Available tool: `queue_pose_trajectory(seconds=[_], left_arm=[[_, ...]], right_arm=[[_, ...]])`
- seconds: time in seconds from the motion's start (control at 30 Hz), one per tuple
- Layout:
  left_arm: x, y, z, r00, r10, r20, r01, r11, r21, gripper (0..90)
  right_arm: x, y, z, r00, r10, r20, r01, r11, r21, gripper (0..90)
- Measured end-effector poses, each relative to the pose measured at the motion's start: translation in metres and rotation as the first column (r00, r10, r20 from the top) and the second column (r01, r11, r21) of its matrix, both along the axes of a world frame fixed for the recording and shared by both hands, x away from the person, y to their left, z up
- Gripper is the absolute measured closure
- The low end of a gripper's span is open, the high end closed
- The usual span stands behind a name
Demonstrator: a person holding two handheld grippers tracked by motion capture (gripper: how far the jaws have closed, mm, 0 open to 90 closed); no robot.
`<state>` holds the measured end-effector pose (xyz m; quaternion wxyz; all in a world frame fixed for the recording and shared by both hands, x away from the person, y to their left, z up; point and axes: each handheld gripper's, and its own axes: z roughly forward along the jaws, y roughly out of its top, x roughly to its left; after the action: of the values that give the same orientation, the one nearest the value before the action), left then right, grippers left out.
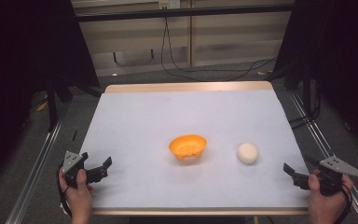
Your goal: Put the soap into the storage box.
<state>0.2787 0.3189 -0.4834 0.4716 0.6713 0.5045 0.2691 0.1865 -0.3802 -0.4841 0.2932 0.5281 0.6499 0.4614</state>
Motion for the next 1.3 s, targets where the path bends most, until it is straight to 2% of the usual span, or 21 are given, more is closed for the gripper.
queue_pose_trajectory(seconds=[0.27, 0.3, 0.37, 0.4, 0.43, 0.47, 0.53, 0.57, 0.63, 0.67, 0.8, 0.87, 0.93, 0.97, 1.03, 1.07, 1.1, 1.17, 1.23, 1.3], left_arm=[[-0.001, -0.001, 0.000, 1.0000, 0.000, 0.009, 0.000, 0.9999, 0.017, 0.9], [0.000, -0.001, 0.000, 1.0000, 0.001, 0.001, -0.001, 1.0000, 0.007, 0.9], [0.000, -0.002, 0.000, 1.0000, 0.002, 0.000, -0.002, 1.0000, 0.005, 0.9], [0.000, -0.002, 0.000, 1.0000, 0.002, 0.000, -0.002, 1.0000, 0.005, 0.9], [0.000, -0.001, 0.000, 1.0000, 0.000, -0.001, 0.000, 1.0000, 0.005, 0.9], [0.000, -0.001, 0.000, 1.0000, 0.002, -0.003, -0.002, 1.0000, 0.009, 0.9], [0.001, -0.001, 0.000, 1.0000, -0.004, -0.008, 0.004, 0.9999, 0.010, 0.9], [0.001, -0.001, 0.000, 1.0000, -0.004, -0.007, 0.004, 0.9999, 0.011, 0.9], [0.000, -0.002, 0.000, 1.0000, 0.001, -0.004, -0.001, 1.0000, 0.008, 0.9], [0.001, -0.001, 0.000, 1.0000, -0.007, -0.007, 0.007, 0.9999, 0.009, 0.9], [0.003, 0.000, 0.000, 0.9996, 0.000, -0.028, 0.000, 1.0000, 0.003, 0.9], [0.004, 0.000, 0.000, 0.9991, -0.003, -0.041, 0.003, 1.0000, 0.009, 0.9], [0.004, -0.001, -0.001, 0.9991, -0.002, -0.041, 0.003, 1.0000, 0.009, 0.9], [0.004, -0.001, -0.001, 0.9992, -0.002, -0.041, 0.002, 1.0000, 0.008, 0.9], [0.004, 0.000, 0.000, 0.9991, 0.001, -0.044, -0.001, 0.9999, 0.012, 0.9], [0.005, 0.000, -0.001, 0.9989, -0.002, -0.047, 0.002, 1.0000, 0.004, 0.8], [0.005, 0.000, -0.001, 0.9988, -0.002, -0.050, 0.002, 1.0000, 0.006, 0.8], [0.005, 0.000, -0.001, 0.9987, -0.003, -0.051, 0.003, 1.0000, -0.001, 0.8], [0.005, 0.000, -0.001, 0.9985, -0.003, -0.054, 0.003, 1.0000, 0.005, 0.9], [0.006, 0.000, -0.001, 0.9982, -0.005, -0.059, 0.005, 1.0000, 0.002, 0.8]], right_arm=[[0.004, 0.004, 0.001, 0.9992, 0.001, -0.040, -0.003, 0.999, -0.046, 9.6], [0.007, 0.005, 0.002, 0.9981, 0.012, -0.060, -0.014, 0.999, -0.041, 8.3], [0.008, 0.004, 0.002, 0.9974, 0.019, -0.069, -0.022, 0.999, -0.044, 7.8], [0.010, 0.005, 0.003, 0.9952, 0.029, -0.094, -0.033, 0.998, -0.044, 5.7], [0.010, 0.005, 0.003, 0.9952, 0.029, -0.094, -0.033, 0.998, -0.044, 5.7], [0.014, 0.006, 0.004, 0.9916, 0.050, -0.119, -0.056, 0.997, -0.046, 3.3], [0.015, 0.007, 0.004, 0.9905, 0.051, -0.128, -0.057, 0.997, -0.044, 2.8], [0.017, 0.008, 0.005, 0.9861, 0.066, -0.152, -0.073, 0.996, -0.042, 1.9], [0.018, 0.008, 0.006, 0.9851, 0.066, -0.159, -0.074, 0.996, -0.045, 1.5], [0.021, 0.010, 0.008, 0.9801, 0.081, -0.181, -0.094, 0.993, -0.065, 0.9], [0.025, 0.013, 0.013, 0.9759, 0.094, -0.197, -0.112, 0.990, -0.086, 0.0], [0.029, 0.015, 0.017, 0.9705, 0.109, -0.215, -0.132, 0.986, -0.097, 0.0], [0.031, 0.017, 0.019, 0.9673, 0.118, -0.225, -0.144, 0.984, -0.105, 0.0], [0.034, 0.018, 0.020, 0.9622, 0.126, -0.241, -0.157, 0.981, -0.111, 0.0], [0.036, 0.019, 0.020, 0.9610, 0.132, -0.243, -0.164, 0.979, -0.118, 0.0], [0.039, 0.020, 0.019, 0.9554, 0.146, -0.257, -0.181, 0.976, -0.120, 0.0], [0.039, 0.020, 0.019, 0.9554, 0.146, -0.257, -0.181, 0.976, -0.120, 0.0], [0.044, 0.023, 0.020, 0.9456, 0.161, -0.283, -0.201, 0.973, -0.117, 0.8], [0.046, 0.025, 0.021, 0.9415, 0.177, -0.287, -0.216, 0.970, -0.109, 2.1], [0.052, 0.030, 0.024, 0.9325, 0.197, -0.303, -0.241, 0.964, -0.115, 2.7]])
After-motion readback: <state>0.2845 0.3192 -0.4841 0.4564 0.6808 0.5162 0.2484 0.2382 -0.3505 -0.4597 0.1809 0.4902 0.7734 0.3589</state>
